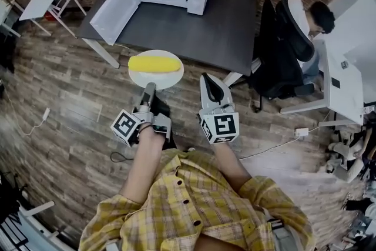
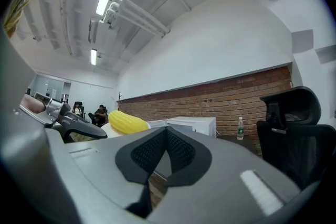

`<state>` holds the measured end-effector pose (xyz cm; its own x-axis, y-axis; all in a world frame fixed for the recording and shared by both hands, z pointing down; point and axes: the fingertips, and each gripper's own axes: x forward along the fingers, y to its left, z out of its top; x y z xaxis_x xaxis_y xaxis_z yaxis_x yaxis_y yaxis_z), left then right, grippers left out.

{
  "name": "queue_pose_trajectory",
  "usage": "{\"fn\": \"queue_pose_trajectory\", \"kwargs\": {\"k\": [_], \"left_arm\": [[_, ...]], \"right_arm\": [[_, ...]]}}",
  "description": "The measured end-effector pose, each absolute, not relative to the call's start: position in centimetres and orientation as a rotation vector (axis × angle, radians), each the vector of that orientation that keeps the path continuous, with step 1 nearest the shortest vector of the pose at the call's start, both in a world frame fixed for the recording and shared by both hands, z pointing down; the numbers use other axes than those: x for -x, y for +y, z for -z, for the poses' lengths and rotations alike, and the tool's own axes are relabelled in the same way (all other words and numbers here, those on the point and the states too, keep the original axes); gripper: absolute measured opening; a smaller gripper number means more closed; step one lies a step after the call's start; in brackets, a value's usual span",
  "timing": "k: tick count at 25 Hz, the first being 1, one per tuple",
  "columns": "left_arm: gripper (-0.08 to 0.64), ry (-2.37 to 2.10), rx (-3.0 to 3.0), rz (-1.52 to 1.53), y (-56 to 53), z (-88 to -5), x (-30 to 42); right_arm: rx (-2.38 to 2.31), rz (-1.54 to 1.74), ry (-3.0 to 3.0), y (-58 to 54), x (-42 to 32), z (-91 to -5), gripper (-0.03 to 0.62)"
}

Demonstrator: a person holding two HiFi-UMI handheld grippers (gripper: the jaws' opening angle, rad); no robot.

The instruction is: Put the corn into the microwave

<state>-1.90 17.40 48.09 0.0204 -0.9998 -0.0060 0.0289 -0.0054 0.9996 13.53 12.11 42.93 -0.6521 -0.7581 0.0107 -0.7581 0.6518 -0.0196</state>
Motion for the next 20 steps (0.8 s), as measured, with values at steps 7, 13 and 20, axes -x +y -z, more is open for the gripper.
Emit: {"fn": "queue_pose_trajectory", "kwargs": {"k": [7, 13, 20], "left_arm": [[0.017, -1.160, -1.207, 1.183, 10.0, -47.9, 5.9], [0.017, -1.130, -1.217, 1.167, 3.8, -46.5, 9.6], [0.017, -1.093, -1.233, 1.130, -2.6, -46.0, 14.4]], "right_arm": [[-1.332, -0.047, -2.842, 4.8, -9.2, -42.7, 0.005], [-1.354, -0.056, -2.825, -0.8, -5.0, -41.6, 0.005], [-1.414, -0.071, -2.802, -7.0, 0.0, -41.0, 0.005]]}}
